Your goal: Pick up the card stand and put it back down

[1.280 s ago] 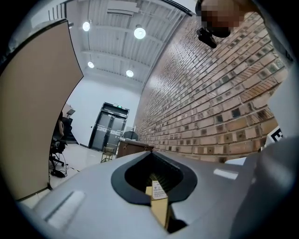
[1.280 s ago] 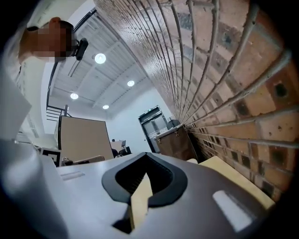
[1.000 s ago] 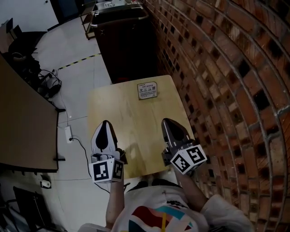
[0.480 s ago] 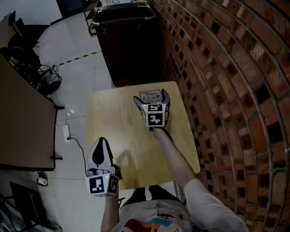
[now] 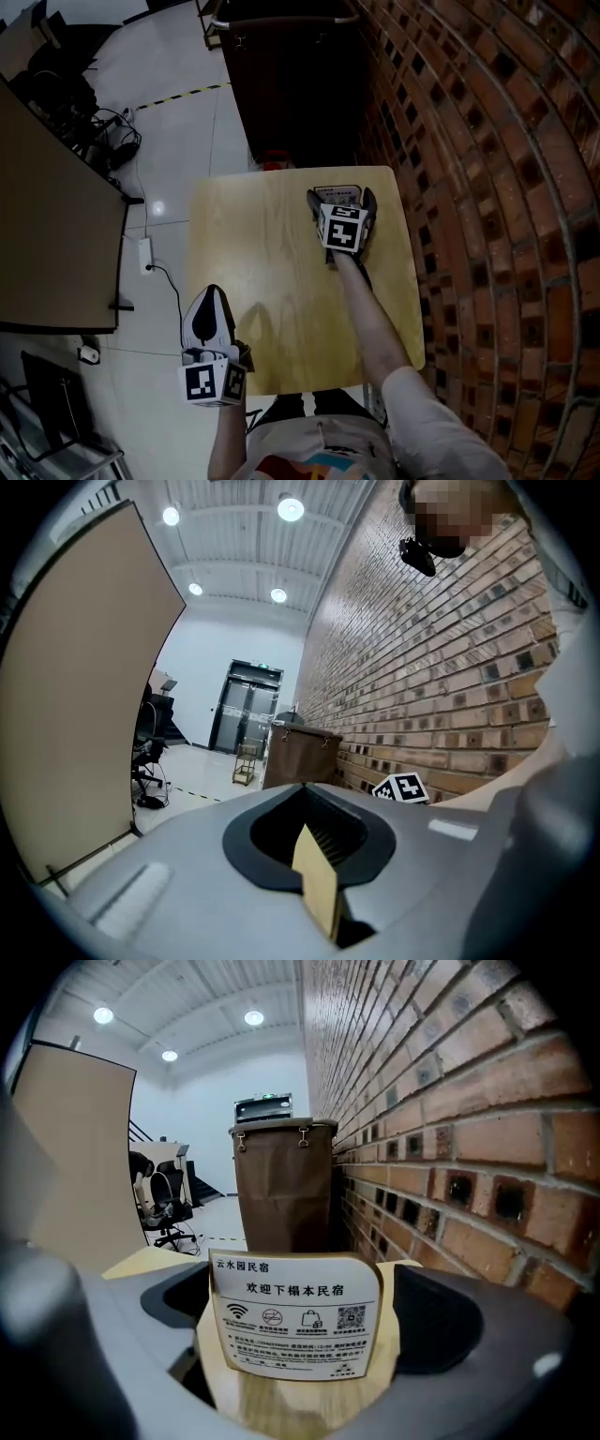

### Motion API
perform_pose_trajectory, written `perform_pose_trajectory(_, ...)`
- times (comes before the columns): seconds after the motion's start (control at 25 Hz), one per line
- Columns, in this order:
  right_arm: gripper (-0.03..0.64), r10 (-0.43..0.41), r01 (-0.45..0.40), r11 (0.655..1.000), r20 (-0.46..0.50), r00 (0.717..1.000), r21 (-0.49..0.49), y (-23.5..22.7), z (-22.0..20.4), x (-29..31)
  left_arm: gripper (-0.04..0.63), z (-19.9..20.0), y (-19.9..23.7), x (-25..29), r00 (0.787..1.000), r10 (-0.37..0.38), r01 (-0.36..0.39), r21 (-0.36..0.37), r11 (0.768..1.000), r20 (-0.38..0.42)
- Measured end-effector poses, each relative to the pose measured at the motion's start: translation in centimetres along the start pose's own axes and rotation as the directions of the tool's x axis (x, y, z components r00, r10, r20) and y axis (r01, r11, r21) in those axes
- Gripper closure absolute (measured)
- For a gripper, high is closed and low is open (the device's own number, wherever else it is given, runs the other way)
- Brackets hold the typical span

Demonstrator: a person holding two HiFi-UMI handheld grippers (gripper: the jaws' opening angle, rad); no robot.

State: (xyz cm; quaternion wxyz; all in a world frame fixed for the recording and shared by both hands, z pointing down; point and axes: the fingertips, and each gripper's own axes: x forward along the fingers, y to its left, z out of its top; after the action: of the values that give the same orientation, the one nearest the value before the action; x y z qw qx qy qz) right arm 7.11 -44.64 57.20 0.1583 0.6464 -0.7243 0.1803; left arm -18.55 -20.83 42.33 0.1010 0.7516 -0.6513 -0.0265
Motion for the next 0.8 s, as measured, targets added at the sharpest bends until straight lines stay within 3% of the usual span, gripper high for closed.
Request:
perform_pose_trajectory(0.24, 0.041, -0.010, 0.010, 1.000, -0.013, 1.000, 0.027, 0.3, -0.8, 0.8, 0.589, -0.3, -0.2, 0.9, 1.000, -0.014, 0.014, -0.003, 1.000, -0.008)
perform_pose_trajectory(0.8, 0.041, -0.004, 0.004, 1.000, 0.026, 1.000, 0.004, -0.1, -0.5, 1.4, 0.589, -1.1, 1.7, 0.5, 0.999, 0.030, -0.031, -0.029, 0.999, -0.025)
